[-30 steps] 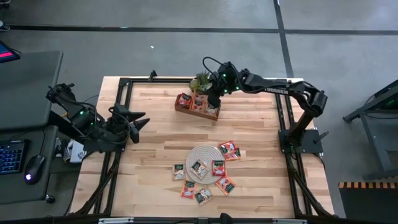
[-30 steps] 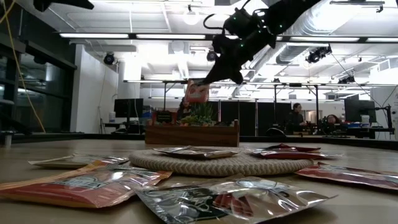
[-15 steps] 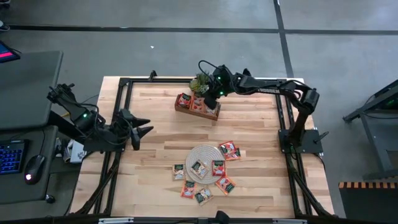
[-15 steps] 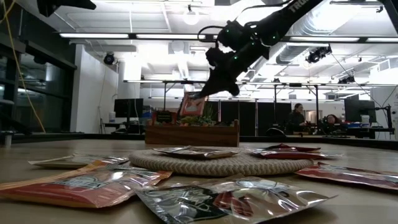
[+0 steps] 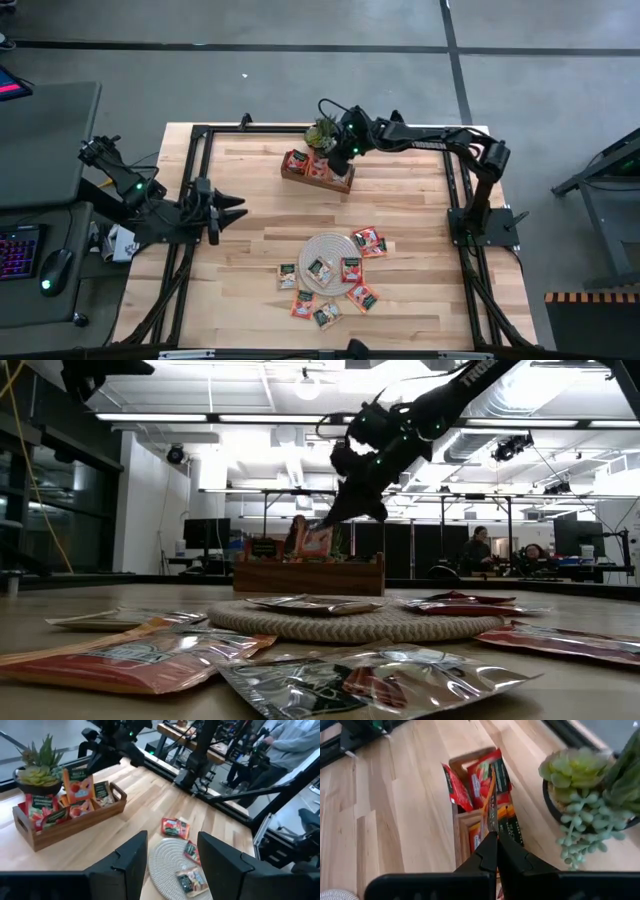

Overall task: Pick & Place Tea
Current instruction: Put the orange tea bag into the middle section of the wooden organizer

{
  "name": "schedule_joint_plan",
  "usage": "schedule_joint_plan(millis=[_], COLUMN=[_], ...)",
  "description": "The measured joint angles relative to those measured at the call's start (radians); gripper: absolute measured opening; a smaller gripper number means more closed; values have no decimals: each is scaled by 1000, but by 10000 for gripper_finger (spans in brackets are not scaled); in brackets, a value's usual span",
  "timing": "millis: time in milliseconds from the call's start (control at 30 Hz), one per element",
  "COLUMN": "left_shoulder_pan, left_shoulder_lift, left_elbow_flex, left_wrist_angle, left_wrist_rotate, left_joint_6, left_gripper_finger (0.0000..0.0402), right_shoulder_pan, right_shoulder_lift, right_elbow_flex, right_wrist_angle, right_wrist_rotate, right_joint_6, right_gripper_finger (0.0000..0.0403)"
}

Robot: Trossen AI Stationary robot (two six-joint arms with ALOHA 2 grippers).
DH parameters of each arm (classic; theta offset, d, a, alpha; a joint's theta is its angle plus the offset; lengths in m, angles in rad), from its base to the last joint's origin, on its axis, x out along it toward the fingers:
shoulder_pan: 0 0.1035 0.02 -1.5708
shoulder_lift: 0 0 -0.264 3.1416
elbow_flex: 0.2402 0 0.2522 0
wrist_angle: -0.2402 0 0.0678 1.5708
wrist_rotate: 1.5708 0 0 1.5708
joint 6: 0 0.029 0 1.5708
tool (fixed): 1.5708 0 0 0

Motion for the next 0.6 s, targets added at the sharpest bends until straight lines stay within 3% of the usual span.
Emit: schedule_joint_plan(millis=[600], left_shoulder_pan=[0], left_shoulder_lift=[-17], left_elbow_flex=[-2], left_wrist_angle=[0], left_wrist_rotate=[0], left_joint_6=[-1], left_gripper_finger=[172], right_shoulder_pan=[15], right_shoulder_lift=[76], right_elbow_flex=[0], right_wrist_angle=[-7], right_wrist_rotate=[-3], right_joint_6=[58], right_gripper_finger=[0])
